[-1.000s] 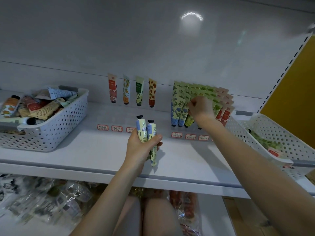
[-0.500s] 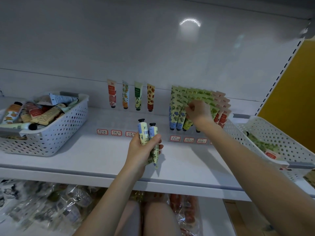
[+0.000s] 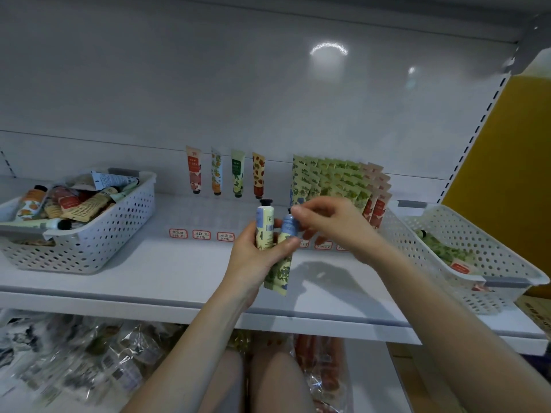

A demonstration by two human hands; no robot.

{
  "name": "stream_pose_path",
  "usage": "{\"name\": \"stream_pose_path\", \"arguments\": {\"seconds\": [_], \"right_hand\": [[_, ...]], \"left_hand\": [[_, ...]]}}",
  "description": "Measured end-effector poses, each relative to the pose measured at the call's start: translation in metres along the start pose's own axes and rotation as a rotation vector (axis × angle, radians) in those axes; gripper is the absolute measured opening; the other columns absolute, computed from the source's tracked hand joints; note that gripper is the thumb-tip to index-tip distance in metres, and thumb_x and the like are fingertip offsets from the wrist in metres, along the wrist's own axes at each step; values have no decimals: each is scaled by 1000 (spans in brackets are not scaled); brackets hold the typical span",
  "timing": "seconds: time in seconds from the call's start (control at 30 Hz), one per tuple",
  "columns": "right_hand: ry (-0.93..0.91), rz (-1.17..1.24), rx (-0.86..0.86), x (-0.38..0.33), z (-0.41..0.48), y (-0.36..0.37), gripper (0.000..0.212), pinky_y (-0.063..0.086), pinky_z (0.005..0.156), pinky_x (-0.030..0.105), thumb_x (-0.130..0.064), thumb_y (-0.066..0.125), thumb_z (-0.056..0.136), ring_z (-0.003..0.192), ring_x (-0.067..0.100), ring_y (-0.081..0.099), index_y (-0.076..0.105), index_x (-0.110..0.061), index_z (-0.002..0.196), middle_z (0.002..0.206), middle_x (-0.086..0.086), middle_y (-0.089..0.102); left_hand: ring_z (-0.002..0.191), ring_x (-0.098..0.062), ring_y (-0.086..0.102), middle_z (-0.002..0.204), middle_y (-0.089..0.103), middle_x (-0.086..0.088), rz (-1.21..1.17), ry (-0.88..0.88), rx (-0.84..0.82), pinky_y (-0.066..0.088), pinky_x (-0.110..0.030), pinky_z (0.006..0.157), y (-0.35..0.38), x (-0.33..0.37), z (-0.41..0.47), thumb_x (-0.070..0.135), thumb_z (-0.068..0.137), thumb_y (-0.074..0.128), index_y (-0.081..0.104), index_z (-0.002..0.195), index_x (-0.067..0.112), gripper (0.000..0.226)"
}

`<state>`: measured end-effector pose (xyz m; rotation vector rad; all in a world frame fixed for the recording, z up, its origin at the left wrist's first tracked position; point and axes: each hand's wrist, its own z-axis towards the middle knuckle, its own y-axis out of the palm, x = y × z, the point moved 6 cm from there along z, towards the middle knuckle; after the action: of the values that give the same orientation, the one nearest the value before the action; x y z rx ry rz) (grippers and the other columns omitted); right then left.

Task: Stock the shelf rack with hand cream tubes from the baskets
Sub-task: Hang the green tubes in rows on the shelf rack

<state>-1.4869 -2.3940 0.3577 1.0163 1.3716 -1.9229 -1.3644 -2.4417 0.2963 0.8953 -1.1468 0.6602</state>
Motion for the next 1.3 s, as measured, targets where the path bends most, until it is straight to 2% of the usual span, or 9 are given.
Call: {"name": "stream_pose_path", "arguments": {"seconds": [0.23,0.43,0.67,0.8,0.93,1.07,1.13,1.23,1.3], "right_hand": [[118,369,118,19,-9,-16,3,54,56,18,-11,63,85,55,9,63,65,-10,84,74,8,66],[239,677,117,45,-22,-21,5,57,58,19,3,53,88,64,17,67,58,0,88,87,16,63],[244,105,-222,54,-36,-4,12,57,78,29,-16,64,85,83,18,69,65,-22,96,92,6,71],[124,-143,-308,47,-32,11,10,52,67,18,-22,70,81,68,0,63,66,-24,89,80,-4,69],[90,-119,-352,49,-29,27,15,52,63,19,-14,71,81,67,7,63,63,-21,92,76,2,69],[59,-149,-236,49,-17,17,12,55,68,22,-16,69,82,69,9,65,64,-19,92,77,-3,68],[51,-103,-45,50,-3,0,5,55,65,19,-13,68,82,67,8,65,65,-10,86,75,-1,66],[46,-152,305,55,23,-24,22,53,62,37,-12,69,81,64,27,66,62,5,69,70,18,68],[48,-223,398,60,38,-25,29,46,54,27,-13,67,81,59,33,59,55,4,62,65,22,64]], "left_hand": [[67,-15,64,75,66,-3,12,-57,-3,54,-29,64,-5,-5,-9,9,78,70,59,86,13,14],[75,-18,64,84,66,-8,-92,-88,140,55,-22,58,-25,-10,-7,-1,81,65,58,88,13,17],[75,-14,62,78,62,-2,20,3,161,52,-24,64,-27,1,3,0,81,67,57,83,16,18],[73,-13,63,75,61,0,102,29,88,56,-24,67,-14,0,5,-1,80,68,57,83,17,20],[73,-12,63,74,60,0,134,40,62,57,-30,74,-10,-3,6,-1,80,68,58,83,16,20],[74,-13,62,80,61,-3,135,35,144,55,-26,67,-22,-6,10,7,83,67,57,85,17,14],[66,-11,57,76,58,-4,136,10,178,51,-21,59,-31,-7,11,15,86,65,56,86,18,9],[60,-12,45,68,48,-3,154,-51,178,41,-23,55,-37,-12,11,30,92,54,52,84,14,18],[60,-13,44,68,49,-3,85,-134,162,39,-25,55,-37,-17,11,37,97,42,53,90,12,28]]}}
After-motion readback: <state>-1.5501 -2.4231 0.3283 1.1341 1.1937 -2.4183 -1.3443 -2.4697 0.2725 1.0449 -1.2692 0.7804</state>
